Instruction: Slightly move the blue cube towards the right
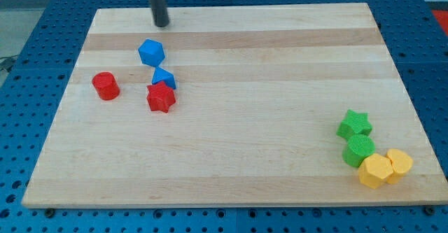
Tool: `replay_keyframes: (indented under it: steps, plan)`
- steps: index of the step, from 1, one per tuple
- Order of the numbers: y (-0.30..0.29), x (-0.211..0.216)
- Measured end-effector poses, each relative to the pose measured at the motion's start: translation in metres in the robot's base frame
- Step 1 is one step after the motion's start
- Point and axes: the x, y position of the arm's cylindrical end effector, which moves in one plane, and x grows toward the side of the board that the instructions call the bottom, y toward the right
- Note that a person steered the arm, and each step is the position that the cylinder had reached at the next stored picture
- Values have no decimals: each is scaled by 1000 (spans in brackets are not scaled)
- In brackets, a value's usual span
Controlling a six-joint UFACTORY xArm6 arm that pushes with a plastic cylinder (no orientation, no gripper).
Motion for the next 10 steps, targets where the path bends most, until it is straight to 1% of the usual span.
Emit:
replay_keyframes:
  steps: [1, 2, 3, 4, 6, 7, 9, 10]
  plan:
    - [-2, 0]
    - [-29, 40]
    - [-29, 41]
    - [-29, 86]
    - [-29, 89]
    - [-1, 93]
    - [124, 110]
    - [151, 110]
